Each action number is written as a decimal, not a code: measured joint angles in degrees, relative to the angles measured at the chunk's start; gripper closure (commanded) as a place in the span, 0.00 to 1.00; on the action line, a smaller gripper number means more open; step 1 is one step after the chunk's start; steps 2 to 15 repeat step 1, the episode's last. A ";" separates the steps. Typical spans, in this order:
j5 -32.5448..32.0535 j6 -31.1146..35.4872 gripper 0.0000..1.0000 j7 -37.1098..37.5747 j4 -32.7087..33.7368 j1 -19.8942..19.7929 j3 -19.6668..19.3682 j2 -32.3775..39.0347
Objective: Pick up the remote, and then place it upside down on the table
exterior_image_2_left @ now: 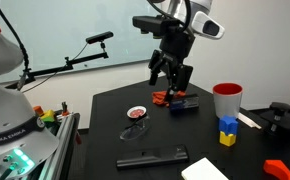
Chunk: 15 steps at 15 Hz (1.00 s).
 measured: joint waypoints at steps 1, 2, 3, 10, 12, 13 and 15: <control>0.00 0.03 0.00 0.00 -0.02 0.00 0.00 -0.01; 0.00 0.03 0.00 0.00 -0.02 0.00 0.00 -0.01; 0.00 0.03 0.00 0.00 -0.02 0.00 0.00 -0.01; 0.00 0.03 0.00 0.00 -0.02 0.00 0.00 -0.01; 0.00 0.03 0.00 0.00 -0.02 0.00 0.00 -0.01; 0.00 0.03 0.00 0.00 -0.02 0.00 0.00 -0.01; 0.00 0.03 0.00 0.00 -0.02 0.00 0.00 -0.01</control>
